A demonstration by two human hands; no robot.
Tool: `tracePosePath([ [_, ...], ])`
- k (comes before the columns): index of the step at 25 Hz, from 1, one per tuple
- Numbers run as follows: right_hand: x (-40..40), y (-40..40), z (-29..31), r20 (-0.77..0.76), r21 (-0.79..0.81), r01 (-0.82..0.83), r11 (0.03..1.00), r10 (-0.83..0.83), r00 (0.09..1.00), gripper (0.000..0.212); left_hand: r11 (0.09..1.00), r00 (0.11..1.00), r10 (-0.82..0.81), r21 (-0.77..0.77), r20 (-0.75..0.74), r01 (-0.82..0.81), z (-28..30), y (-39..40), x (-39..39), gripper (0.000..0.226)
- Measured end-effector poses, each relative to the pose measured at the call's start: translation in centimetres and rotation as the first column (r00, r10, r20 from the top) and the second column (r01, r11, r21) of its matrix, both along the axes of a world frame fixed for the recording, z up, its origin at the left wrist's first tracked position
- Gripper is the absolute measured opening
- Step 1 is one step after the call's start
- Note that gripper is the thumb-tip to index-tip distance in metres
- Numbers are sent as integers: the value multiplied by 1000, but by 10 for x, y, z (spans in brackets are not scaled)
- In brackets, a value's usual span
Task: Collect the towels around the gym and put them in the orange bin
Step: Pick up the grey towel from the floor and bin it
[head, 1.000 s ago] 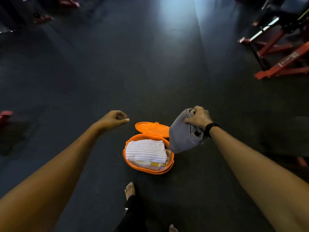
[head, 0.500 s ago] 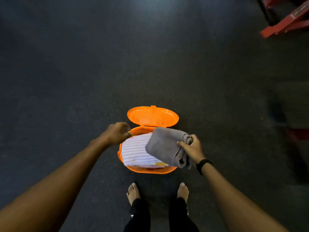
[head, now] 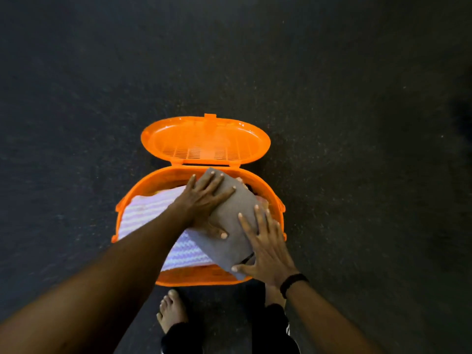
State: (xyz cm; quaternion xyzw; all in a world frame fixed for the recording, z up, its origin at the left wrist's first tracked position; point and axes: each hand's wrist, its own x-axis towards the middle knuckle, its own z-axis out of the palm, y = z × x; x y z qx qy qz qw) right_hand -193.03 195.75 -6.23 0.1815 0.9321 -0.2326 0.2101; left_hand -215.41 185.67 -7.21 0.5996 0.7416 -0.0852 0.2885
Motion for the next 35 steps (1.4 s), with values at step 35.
tracePosePath([
  [35, -189, 142, -36, 382, -419, 852, 313, -791, 478, 82, 719, 750, 660, 251, 44, -648, 15, -108, -106, 80],
])
